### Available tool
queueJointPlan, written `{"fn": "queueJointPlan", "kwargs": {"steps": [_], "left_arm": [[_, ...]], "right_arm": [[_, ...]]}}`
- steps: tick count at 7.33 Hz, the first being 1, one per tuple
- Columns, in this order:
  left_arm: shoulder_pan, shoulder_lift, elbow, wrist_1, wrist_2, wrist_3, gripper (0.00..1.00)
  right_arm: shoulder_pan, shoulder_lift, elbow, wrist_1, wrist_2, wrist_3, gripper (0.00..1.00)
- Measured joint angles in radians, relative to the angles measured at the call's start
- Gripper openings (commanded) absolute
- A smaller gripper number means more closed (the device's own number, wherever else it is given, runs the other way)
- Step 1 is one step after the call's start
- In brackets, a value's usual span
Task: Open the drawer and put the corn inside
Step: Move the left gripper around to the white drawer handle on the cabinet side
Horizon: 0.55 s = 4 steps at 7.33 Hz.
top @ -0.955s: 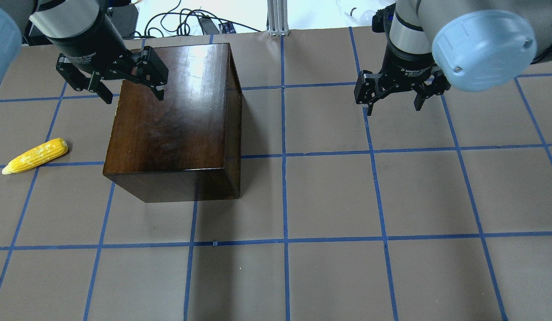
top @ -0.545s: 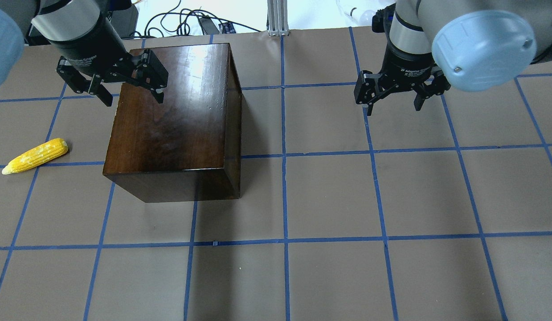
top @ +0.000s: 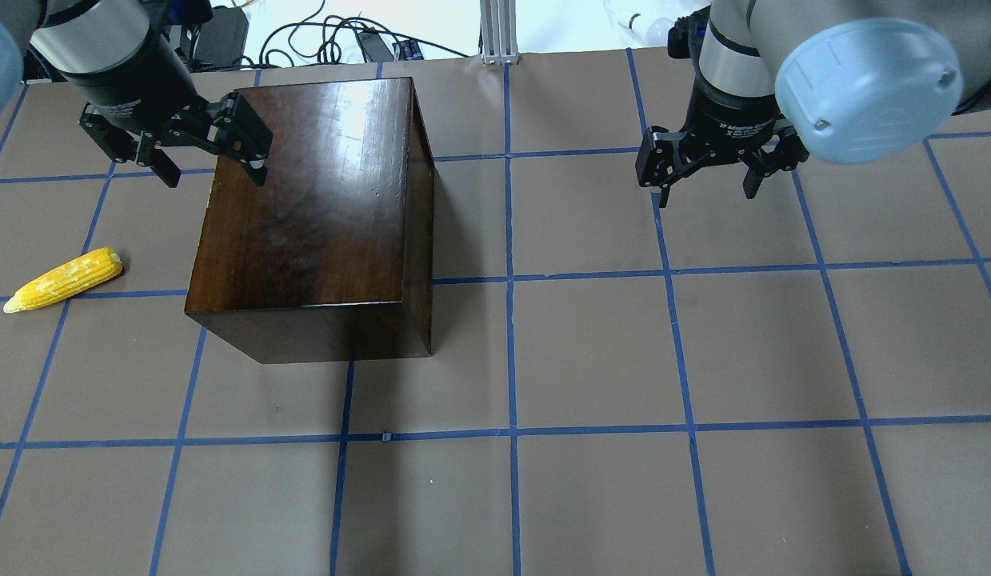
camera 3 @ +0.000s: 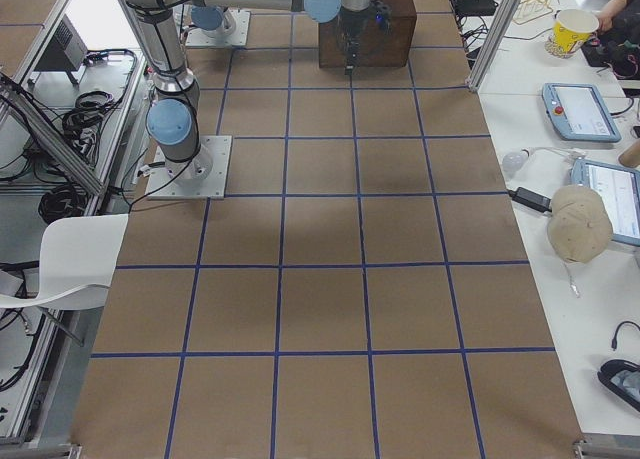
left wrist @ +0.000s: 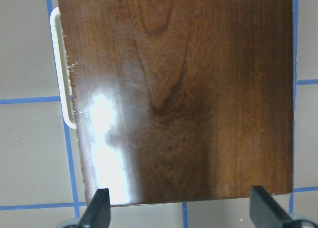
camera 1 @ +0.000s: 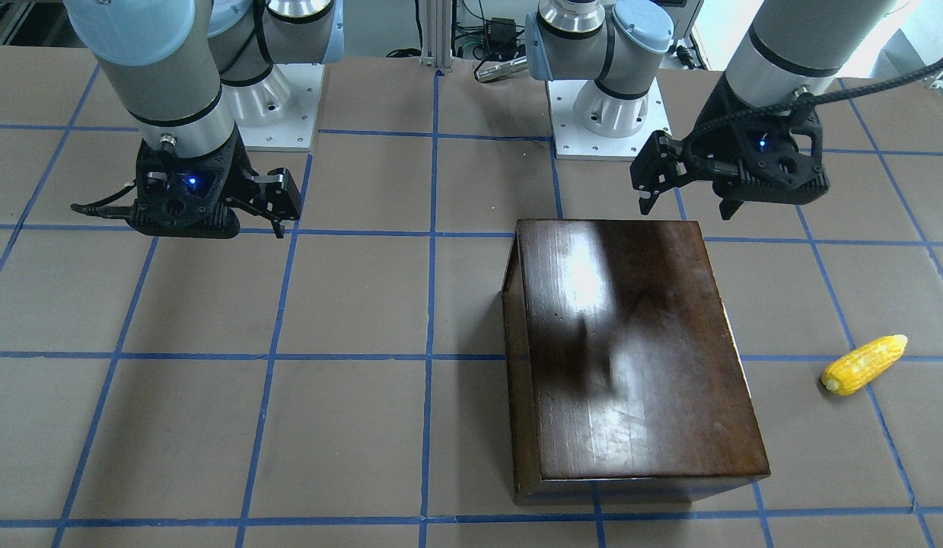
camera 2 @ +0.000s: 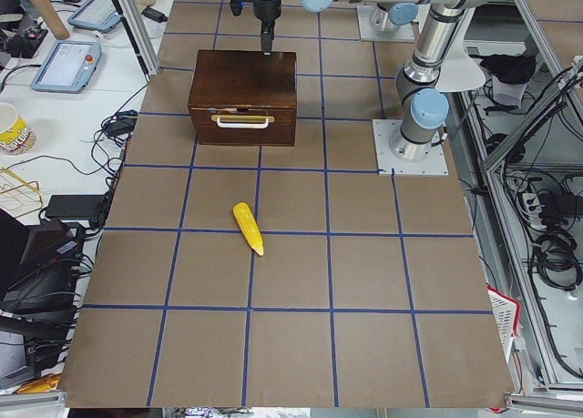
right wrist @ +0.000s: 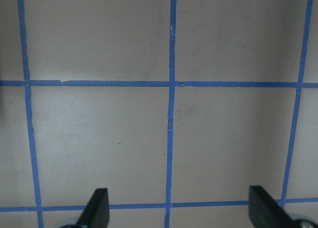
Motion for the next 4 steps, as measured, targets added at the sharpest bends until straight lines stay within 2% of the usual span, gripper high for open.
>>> {"fn": "queueJointPlan", "kwargs": {"steps": [4], "left_arm": [[0.220,-0.049,-0.002,0.000,-0.079,0.260,1.00]], "right_arm": [[0.000,0.000,0.000,0.000,0.000,0.000,1.00]]}}
